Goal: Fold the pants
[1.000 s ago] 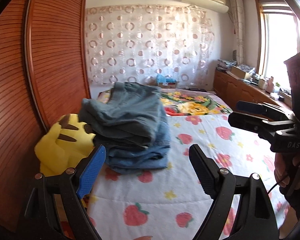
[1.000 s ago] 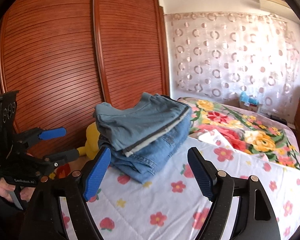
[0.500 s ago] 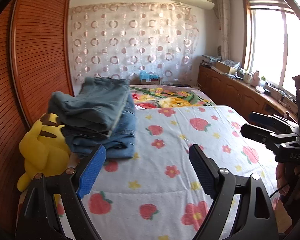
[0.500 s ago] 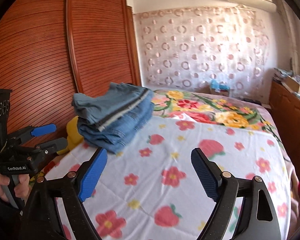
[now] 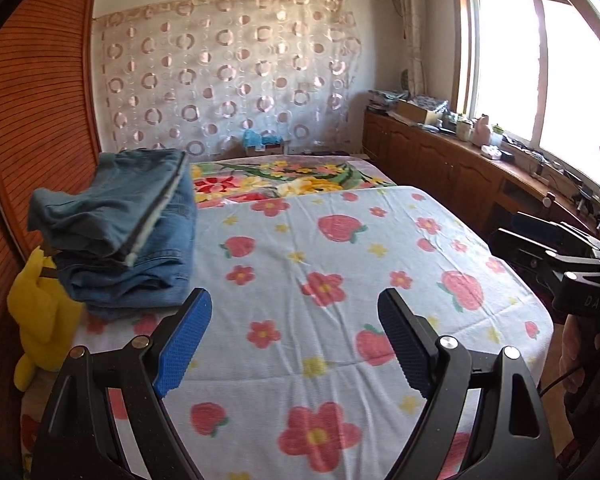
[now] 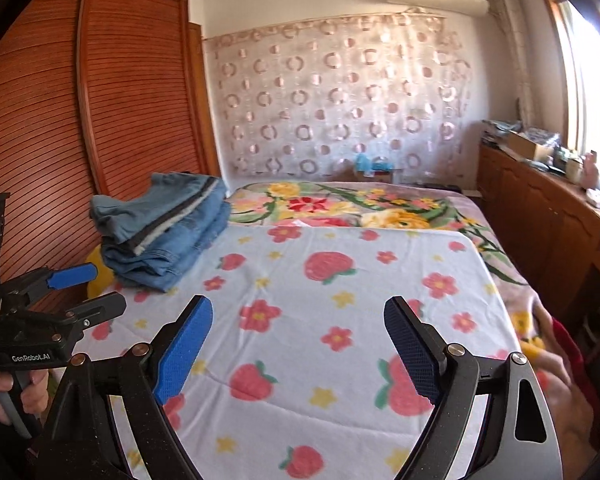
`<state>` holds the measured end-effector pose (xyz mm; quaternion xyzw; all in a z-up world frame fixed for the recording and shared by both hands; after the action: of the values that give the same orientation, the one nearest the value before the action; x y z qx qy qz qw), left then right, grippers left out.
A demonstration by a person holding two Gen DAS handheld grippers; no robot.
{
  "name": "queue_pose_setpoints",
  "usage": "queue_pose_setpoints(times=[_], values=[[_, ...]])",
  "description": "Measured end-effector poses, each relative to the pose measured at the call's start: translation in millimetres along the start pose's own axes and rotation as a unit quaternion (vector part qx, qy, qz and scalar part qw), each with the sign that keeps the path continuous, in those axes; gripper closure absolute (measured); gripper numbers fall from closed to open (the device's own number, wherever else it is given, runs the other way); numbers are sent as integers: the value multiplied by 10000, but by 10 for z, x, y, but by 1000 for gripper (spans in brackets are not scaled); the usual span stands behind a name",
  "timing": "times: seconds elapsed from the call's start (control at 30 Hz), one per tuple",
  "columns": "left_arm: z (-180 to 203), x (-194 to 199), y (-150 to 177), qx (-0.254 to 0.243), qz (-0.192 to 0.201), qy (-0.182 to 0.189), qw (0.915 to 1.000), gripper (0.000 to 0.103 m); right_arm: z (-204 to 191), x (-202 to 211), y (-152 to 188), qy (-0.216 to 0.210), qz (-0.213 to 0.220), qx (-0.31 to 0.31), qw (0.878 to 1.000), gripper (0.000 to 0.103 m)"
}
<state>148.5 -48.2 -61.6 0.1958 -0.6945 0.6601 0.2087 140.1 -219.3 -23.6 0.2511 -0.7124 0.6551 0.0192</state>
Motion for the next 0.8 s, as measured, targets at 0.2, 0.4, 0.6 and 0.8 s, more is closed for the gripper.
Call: queue_pose_setpoints(times=[0.2, 0.4, 0.6, 0.8], values=[[234, 29, -80, -57, 33, 77, 9999, 17, -29, 82, 48, 269, 76, -116, 9995, 14], [333, 124, -169, -138, 111, 65, 9998, 17, -133, 165, 29, 367, 167, -230, 9989, 14], [334, 223, -243, -127, 191, 58, 9997, 17, -253, 230, 14, 423, 267, -242, 9985, 14], [280, 343, -313, -49, 310, 61, 9995, 17, -253, 284, 16, 416, 336, -180, 9984, 13]])
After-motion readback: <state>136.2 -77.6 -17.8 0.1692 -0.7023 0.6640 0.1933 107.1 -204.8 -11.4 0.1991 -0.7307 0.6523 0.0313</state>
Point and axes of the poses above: each gripper's, at about its wrist camera, not at the fingertips, and x roughly against the way its jaws point, z to its right, y to its underside, the point moved 10 cm from there along -x, roughly the way its jaws point, and after that the axes turned 7 degrees about -y, right-handed, at the moved point
